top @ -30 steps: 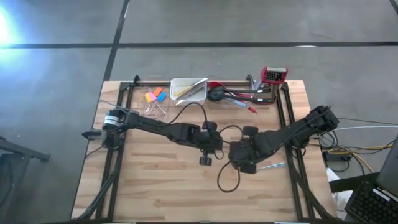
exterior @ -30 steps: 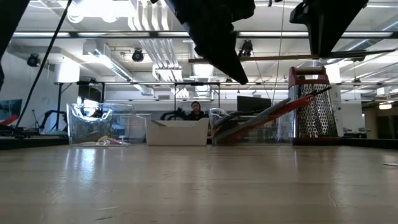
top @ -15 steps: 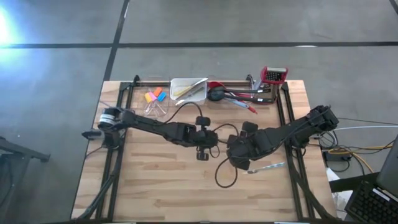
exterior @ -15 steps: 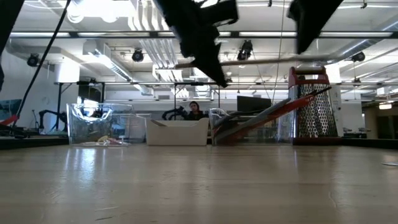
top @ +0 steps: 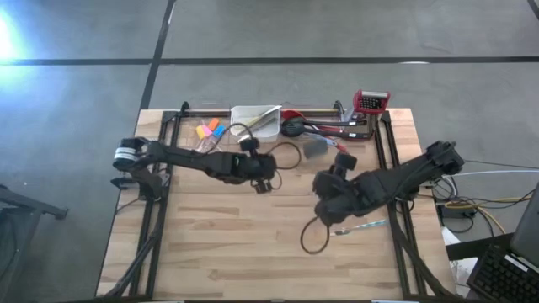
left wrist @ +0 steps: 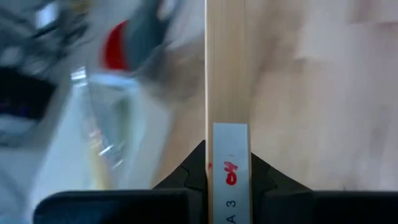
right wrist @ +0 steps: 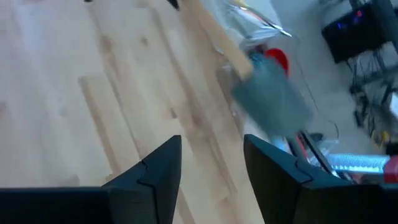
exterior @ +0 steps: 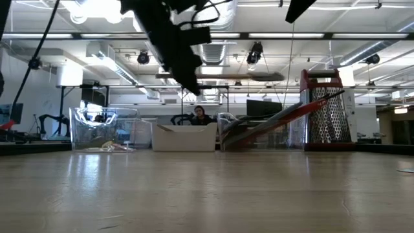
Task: Pick & Place Kitchen Items
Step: Put the gray spatula into the left transparent bin
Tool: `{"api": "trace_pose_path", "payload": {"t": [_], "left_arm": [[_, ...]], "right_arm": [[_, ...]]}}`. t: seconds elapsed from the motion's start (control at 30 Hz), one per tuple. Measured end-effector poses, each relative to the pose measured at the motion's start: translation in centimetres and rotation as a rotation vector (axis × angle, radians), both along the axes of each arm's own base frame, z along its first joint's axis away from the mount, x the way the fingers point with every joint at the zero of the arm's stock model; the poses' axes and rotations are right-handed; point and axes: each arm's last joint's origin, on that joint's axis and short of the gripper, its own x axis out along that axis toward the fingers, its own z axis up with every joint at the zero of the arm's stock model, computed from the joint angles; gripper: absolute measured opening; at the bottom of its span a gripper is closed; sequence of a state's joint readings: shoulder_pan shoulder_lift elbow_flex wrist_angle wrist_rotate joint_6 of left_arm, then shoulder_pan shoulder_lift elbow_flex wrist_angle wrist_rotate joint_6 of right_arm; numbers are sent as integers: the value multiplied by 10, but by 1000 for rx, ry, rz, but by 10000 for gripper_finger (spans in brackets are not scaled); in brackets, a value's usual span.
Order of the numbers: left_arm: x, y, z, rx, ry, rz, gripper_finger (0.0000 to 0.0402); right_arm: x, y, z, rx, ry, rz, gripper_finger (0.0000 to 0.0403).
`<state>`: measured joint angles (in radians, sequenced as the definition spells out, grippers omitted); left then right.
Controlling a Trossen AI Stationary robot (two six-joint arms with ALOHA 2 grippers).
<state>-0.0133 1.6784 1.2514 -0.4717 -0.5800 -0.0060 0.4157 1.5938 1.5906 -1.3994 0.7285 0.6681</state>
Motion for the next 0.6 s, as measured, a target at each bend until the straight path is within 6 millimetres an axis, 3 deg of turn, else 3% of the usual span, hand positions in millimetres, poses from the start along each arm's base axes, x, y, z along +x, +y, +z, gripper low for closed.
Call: {"api": "trace_pose_path", "payload": {"t": [0.13, 0.4, 0.6], "left_arm": [[-34, 12, 3, 18, -59, 127, 43], [-113, 36, 12, -19, -491, 354, 43], [-156, 53, 1, 2, -726, 505, 43]], "right_arm": [[-7, -1, 3, 26, -42, -43, 160], [-12, 1, -11, 18, -20, -65, 144], [-11, 2, -22, 12, -10, -63, 133]]}}
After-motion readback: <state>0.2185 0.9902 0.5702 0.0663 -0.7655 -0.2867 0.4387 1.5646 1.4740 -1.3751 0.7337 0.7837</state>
